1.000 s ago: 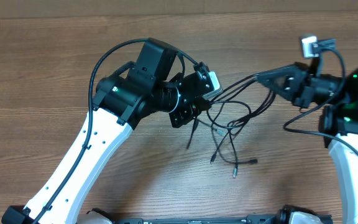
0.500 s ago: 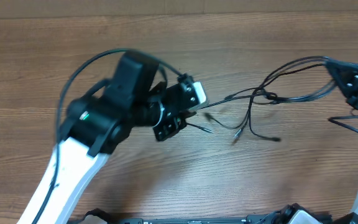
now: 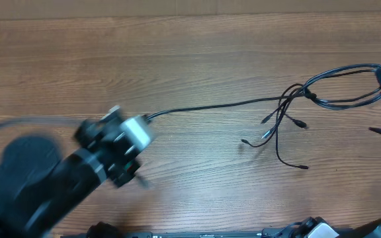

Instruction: Untangle cables

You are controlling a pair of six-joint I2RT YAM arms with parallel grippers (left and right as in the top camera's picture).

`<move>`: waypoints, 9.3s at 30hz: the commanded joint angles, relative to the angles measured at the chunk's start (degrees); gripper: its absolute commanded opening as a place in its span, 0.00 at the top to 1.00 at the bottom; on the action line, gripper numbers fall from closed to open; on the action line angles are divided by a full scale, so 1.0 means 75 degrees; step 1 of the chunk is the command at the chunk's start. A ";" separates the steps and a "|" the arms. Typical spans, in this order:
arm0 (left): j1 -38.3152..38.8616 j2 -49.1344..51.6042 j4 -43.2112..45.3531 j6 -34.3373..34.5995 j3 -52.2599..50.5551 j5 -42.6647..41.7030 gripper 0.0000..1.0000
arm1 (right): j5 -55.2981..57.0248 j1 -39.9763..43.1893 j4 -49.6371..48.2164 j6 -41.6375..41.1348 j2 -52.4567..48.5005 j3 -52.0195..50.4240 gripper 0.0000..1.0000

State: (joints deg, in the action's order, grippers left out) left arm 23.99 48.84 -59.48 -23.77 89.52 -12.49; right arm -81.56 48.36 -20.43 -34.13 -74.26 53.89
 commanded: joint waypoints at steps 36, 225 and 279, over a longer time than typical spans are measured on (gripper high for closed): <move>-0.0294 -0.0143 -0.0944 0.4296 0.0032 0.0769 0.58 | -0.1078 -0.6105 0.0227 0.1125 -0.0268 0.0108 0.00; -0.0799 0.4430 0.0099 0.2978 0.3488 0.0965 0.96 | 0.9028 -1.2368 0.3891 0.4899 -0.2719 0.1766 0.96; -0.0810 0.5080 -0.0781 0.2856 0.3485 0.1856 0.96 | 1.7279 -1.0442 -0.0414 0.6930 -0.1585 0.1772 0.96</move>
State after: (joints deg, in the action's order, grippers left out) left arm 18.33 84.51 -65.19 -1.91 114.61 2.20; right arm 50.13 -25.93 -24.71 17.67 -88.55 66.41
